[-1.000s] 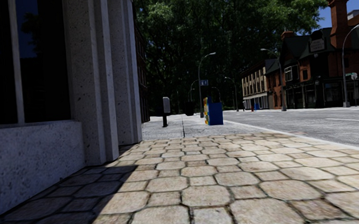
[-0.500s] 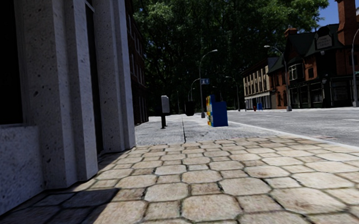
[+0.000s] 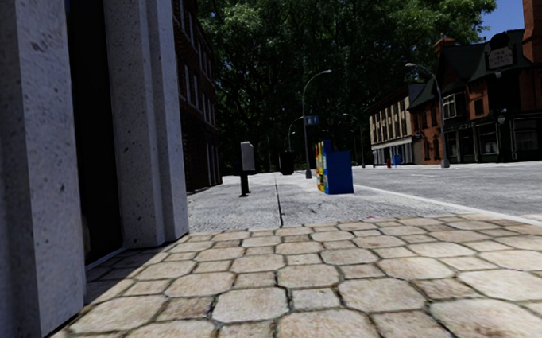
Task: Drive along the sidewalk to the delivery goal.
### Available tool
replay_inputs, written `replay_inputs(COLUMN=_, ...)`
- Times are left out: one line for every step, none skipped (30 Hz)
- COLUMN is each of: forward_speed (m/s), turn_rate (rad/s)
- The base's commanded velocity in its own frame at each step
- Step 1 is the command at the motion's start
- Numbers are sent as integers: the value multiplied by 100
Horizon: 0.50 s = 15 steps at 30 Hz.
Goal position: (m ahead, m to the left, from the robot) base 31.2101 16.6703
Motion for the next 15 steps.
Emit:
replay_inputs(forward_speed=200, turn_rate=0)
replay_inputs(forward_speed=200, turn_rate=0)
replay_inputs(forward_speed=200, turn_rate=0)
replay_inputs(forward_speed=200, turn_rate=0)
replay_inputs(forward_speed=200, turn_rate=0)
replay_inputs(forward_speed=200, turn_rate=0)
replay_inputs(forward_speed=200, turn_rate=0)
replay_inputs(forward_speed=200, turn_rate=0)
replay_inputs(forward_speed=200, turn_rate=0)
replay_inputs(forward_speed=200, turn_rate=-6)
replay_inputs(forward_speed=200, turn_rate=-6)
replay_inputs(forward_speed=200, turn_rate=-13)
replay_inputs(forward_speed=200, turn_rate=-20)
replay_inputs(forward_speed=200, turn_rate=-24)
replay_inputs(forward_speed=200, turn_rate=-24)
